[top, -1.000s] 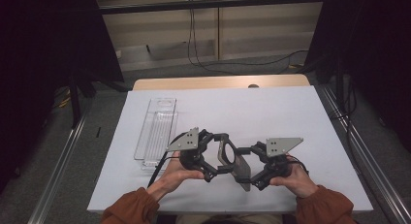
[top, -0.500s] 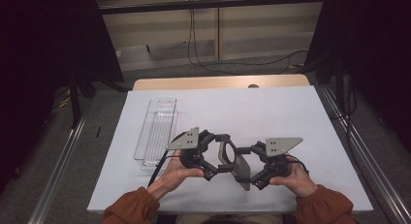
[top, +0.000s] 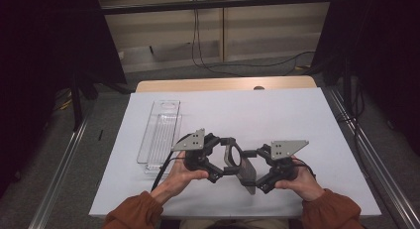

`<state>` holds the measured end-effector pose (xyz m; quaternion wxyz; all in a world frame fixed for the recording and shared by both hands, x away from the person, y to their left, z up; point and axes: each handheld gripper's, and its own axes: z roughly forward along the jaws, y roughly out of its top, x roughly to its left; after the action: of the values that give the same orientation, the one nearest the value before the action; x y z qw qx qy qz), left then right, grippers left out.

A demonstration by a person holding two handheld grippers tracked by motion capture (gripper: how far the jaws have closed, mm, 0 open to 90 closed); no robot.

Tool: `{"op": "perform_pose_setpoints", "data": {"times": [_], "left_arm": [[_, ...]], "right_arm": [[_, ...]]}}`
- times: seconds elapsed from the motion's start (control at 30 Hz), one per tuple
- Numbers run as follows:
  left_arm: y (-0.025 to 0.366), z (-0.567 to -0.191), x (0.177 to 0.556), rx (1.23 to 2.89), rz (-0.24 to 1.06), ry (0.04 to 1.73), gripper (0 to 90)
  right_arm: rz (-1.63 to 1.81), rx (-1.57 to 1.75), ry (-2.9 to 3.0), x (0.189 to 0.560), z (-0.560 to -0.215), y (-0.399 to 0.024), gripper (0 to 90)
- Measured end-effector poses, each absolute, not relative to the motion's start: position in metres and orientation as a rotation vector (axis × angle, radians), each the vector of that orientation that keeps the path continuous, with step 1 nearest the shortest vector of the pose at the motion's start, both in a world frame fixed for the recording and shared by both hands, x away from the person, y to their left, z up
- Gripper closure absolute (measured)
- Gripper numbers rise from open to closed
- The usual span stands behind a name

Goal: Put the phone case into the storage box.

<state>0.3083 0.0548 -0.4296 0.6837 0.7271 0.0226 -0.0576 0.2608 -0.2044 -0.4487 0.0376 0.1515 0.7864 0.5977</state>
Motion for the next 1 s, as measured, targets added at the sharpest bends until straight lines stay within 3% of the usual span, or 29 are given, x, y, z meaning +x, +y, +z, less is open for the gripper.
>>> {"op": "perform_pose_setpoints", "data": {"times": [0.27,0.43,1.0], "left_arm": [[0.0541,-0.4287,0.3074,1.647,-0.11,0.05,11.0],[0.0536,-0.4293,0.3069,1.66,-0.1,0.053,11.5],[0.0629,-0.4226,0.3097,1.642,-0.041,0.115,11.7]], "right_arm": [[1.832,0.492,2.413,0.2601,-0.4491,-0.2038,10.7],[1.833,0.519,2.37,0.2575,-0.448,-0.2045,2.6],[1.816,0.575,2.292,0.257,-0.4452,-0.2128,0.0]]}}
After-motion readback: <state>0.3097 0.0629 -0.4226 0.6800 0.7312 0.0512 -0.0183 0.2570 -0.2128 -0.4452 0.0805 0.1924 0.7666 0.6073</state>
